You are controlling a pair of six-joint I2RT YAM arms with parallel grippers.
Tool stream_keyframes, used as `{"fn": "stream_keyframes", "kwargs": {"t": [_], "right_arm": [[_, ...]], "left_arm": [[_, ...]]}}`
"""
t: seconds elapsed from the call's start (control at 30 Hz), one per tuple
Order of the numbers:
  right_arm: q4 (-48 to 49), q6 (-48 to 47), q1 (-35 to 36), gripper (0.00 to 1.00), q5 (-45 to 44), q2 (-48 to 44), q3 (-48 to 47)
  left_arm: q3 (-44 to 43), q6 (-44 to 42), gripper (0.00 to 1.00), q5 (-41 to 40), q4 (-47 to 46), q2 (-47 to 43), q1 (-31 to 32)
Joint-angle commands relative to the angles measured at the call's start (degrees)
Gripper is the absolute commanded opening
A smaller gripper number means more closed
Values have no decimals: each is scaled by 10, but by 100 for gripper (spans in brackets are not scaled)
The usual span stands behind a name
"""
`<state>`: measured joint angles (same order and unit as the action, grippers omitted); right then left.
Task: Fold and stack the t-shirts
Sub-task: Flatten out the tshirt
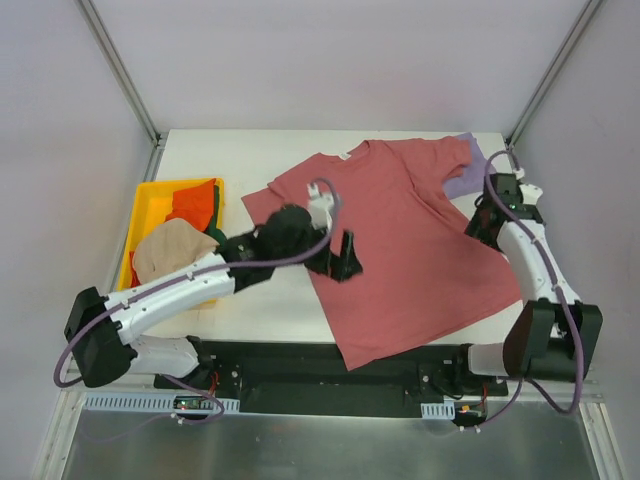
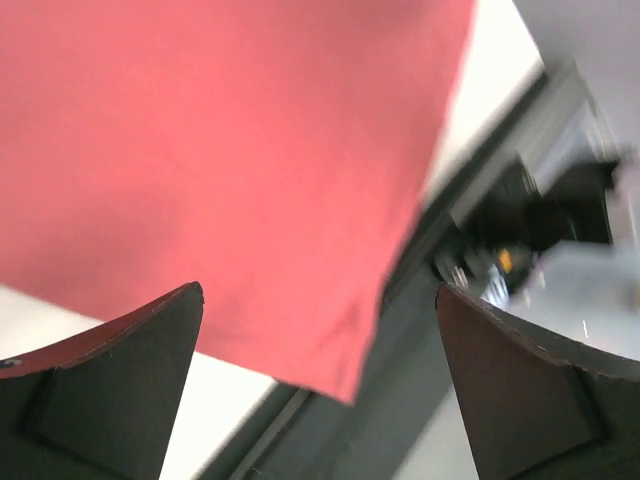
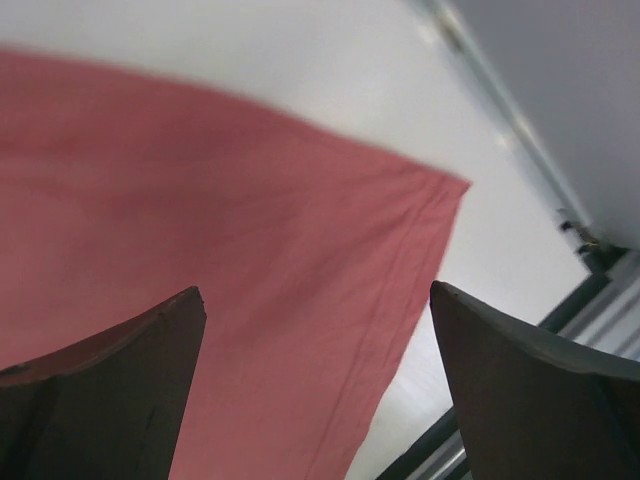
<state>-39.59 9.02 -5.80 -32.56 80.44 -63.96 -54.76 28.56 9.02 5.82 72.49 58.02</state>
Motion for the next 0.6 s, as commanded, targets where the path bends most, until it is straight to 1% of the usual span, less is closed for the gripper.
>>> {"fn": "stream_keyframes", "kwargs": {"t": [0.0, 0.1, 0.17, 0.23, 0.3, 0.37, 0.43, 0.57], "right_arm": [[23, 56, 98, 96, 134, -74, 91], [50, 106, 175, 96, 180, -70, 141], [59, 125, 201, 96, 202, -46, 160], [64, 131, 200, 96, 195, -16, 164], [55, 125, 197, 96, 184, 15, 155], [51, 118, 193, 96, 181, 42, 144], [47, 116, 188, 96, 170, 63, 135], [37, 100, 163, 96, 154, 109, 111]], "left_arm": [[-79, -47, 99, -91, 86, 18, -152], [-149, -75, 99, -102, 86, 101, -222], [-208, -81, 99, -54, 92, 175, -268], [-271, -79, 99, -23, 95, 250, -313], [-324, -62, 99, -13, 118, 336, -339], [-357, -61, 99, 11, 129, 390, -358], [-378, -58, 99, 11, 153, 429, -367], [-378, -62, 99, -2, 168, 467, -369]]}}
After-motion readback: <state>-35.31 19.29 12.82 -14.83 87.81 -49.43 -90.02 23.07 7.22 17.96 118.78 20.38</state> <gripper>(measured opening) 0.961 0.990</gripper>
